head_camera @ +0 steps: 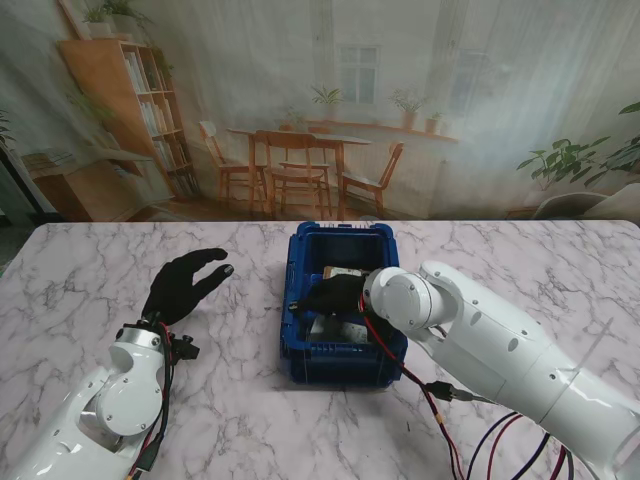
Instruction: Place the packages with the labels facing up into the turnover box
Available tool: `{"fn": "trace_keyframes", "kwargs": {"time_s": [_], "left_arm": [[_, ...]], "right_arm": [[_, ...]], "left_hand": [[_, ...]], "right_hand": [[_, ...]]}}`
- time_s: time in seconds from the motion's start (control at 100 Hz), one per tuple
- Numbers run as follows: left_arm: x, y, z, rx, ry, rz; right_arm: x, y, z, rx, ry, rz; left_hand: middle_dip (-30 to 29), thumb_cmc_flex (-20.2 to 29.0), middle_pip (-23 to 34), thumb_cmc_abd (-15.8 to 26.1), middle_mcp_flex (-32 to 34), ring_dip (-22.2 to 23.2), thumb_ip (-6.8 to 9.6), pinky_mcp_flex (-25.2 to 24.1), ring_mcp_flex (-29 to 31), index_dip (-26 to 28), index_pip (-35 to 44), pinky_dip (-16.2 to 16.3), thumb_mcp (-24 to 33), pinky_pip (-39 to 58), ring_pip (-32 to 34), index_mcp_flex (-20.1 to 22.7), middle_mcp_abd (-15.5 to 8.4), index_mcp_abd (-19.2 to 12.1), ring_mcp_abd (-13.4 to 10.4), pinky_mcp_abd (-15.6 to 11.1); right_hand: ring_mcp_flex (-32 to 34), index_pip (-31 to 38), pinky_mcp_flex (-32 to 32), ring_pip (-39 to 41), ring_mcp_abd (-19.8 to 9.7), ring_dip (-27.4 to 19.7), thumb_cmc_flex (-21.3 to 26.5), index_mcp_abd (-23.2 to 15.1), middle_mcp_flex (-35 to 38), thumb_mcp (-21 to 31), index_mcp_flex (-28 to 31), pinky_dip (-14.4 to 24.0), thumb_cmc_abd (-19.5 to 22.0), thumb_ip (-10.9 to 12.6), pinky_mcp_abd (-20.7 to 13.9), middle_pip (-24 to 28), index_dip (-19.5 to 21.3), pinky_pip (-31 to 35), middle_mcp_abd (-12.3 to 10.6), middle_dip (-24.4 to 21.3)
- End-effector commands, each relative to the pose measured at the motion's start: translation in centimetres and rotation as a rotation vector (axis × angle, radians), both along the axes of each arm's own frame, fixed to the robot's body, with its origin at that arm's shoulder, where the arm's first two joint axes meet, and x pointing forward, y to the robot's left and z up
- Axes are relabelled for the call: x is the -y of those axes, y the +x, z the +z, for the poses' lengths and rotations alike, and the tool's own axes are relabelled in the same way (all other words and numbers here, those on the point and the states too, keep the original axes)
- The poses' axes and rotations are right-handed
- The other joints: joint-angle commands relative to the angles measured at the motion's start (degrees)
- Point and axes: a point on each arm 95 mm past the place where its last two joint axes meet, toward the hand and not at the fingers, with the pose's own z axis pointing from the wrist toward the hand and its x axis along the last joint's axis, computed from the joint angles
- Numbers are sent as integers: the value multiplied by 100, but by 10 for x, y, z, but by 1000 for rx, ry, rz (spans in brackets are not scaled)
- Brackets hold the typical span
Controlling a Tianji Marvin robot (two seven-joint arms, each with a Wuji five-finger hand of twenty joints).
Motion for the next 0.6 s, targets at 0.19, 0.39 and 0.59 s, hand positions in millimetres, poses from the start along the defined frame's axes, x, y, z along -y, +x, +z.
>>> {"fn": "trace_keyframes", "kwargs": {"time_s": [0.19, 0.39, 0.59], "left_arm": [[2, 0, -2, -16, 6, -9], [2, 0, -3, -17, 6, -9], [2, 0, -3, -16, 7, -9]], "right_arm": [[-1, -3, -6, -26, 0, 13], [-1, -4, -8, -41, -3, 16], [0, -7, 1, 3, 30, 14]], "left_hand": [[26, 140, -44, 279, 103, 19, 24, -87, 33, -8, -19, 123, -71, -84, 13, 137, -29, 43, -12, 53], [25, 142, -45, 279, 102, 18, 24, -93, 31, -9, -24, 124, -70, -86, 10, 129, -21, 44, -7, 59], [25, 136, -47, 276, 100, 16, 24, -96, 24, -10, -23, 124, -72, -88, 6, 135, -22, 52, -7, 59]], "right_hand": [[395, 244, 201, 216, 68, 167, 126, -153, 371, -28, 220, 163, -4, 140, 177, -141, 55, 272, -118, -81], [471, 329, 242, 185, 84, 173, 118, -137, 406, -25, 218, 169, 2, 141, 191, -195, -13, 279, -108, -93], [352, 462, 113, 259, 31, 274, 125, -425, 298, -12, 144, 214, 6, 146, 178, -71, -52, 331, -258, -13]]}}
